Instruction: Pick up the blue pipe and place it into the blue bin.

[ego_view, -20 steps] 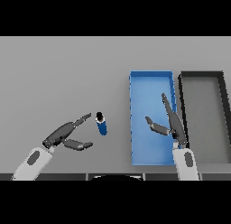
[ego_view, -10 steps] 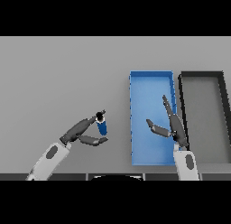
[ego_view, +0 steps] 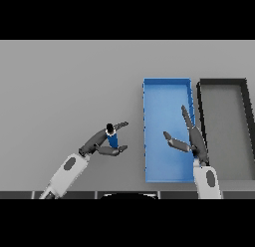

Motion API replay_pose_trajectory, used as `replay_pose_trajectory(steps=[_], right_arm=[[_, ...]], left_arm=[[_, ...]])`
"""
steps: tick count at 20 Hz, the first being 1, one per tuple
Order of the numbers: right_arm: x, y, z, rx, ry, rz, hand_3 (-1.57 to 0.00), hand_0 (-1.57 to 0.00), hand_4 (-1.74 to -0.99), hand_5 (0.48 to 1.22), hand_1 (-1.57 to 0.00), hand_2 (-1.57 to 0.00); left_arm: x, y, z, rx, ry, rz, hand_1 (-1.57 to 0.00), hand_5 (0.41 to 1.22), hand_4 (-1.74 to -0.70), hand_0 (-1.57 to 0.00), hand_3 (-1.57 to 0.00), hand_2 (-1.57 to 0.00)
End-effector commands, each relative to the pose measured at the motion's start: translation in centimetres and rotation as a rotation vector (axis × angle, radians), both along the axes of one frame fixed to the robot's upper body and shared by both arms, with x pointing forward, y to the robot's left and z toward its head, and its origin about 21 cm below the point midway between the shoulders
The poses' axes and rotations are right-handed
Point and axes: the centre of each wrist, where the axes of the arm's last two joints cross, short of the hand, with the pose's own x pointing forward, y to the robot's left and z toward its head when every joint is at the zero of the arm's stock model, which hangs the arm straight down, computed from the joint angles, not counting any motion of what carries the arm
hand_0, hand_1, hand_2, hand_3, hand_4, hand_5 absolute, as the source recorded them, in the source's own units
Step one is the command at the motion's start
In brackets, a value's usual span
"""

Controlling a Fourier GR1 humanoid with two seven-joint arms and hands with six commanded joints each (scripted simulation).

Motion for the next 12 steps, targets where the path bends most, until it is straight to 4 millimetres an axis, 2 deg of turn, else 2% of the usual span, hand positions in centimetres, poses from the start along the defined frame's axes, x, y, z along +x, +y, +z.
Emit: replay_pose_trajectory(steps=[1, 2, 3, 4, 5, 7, 9, 12], right_arm=[[0.1, 0.1, 0.1, 0.004, -0.001, -0.003, 0.00, 0.00, -1.188, 0.556, 0.00, 0.00], [0.1, 0.0, 0.1, 0.014, 0.002, 0.001, 0.00, 0.00, -1.196, 0.560, 0.00, 0.00], [0.3, 0.0, 0.1, 0.002, 0.018, -0.010, 0.00, 0.00, -1.192, 0.560, 0.00, 0.00], [0.5, 0.1, 0.1, 0.001, 0.024, -0.015, 0.00, 0.00, -1.191, 0.561, 0.00, 0.00], [0.4, 0.4, 0.0, 0.008, 0.016, -0.006, 0.00, 0.00, -1.189, 0.562, 0.00, 0.00], [0.5, 0.2, 0.2, -0.006, 0.012, -0.014, 0.00, 0.00, -1.182, 0.562, 0.00, 0.00], [0.2, 0.0, 0.1, -0.010, 0.004, -0.008, 0.00, 0.00, -1.178, 0.561, 0.00, 0.00], [0.6, 0.3, -0.2, -0.003, 0.023, -0.010, 0.00, 0.00, -1.176, 0.559, 0.00, 0.00]], left_arm=[[0.1, -0.5, 0.1, -0.028, 0.015, -0.001, -0.12, 0.635, -1.22, 0.00, -0.20, -0.27], [0.3, -0.2, 0.0, -0.050, 0.026, 0.003, -0.25, 0.675, -1.27, -0.04, -0.35, -0.42], [0.2, -0.5, -0.1, -0.068, 0.048, 0.002, -0.41, 0.784, -1.30, -0.18, -0.59, -0.58], [0.0, -1.3, -0.1, -0.086, 0.053, -0.002, -0.64, 0.872, -1.38, -0.42, -0.78, -0.78], [-0.3, -1.3, -0.1, -0.092, 0.032, 0.005, -0.83, 0.941, -1.45, -0.65, -0.91, -0.94], [-0.6, -1.6, 0.0, -0.093, 0.028, -0.002, -1.10, 1.042, -1.55, -0.98, -1.11, -1.16], [-0.6, -1.9, -0.1, -0.098, 0.023, -0.014, -1.27, 1.106, -1.62, -1.19, -1.26, -1.31], [-1.2, -2.5, 0.2, -0.090, -0.014, -0.022, -1.42, 1.162, -1.54, -1.38, -1.41, -1.44]])
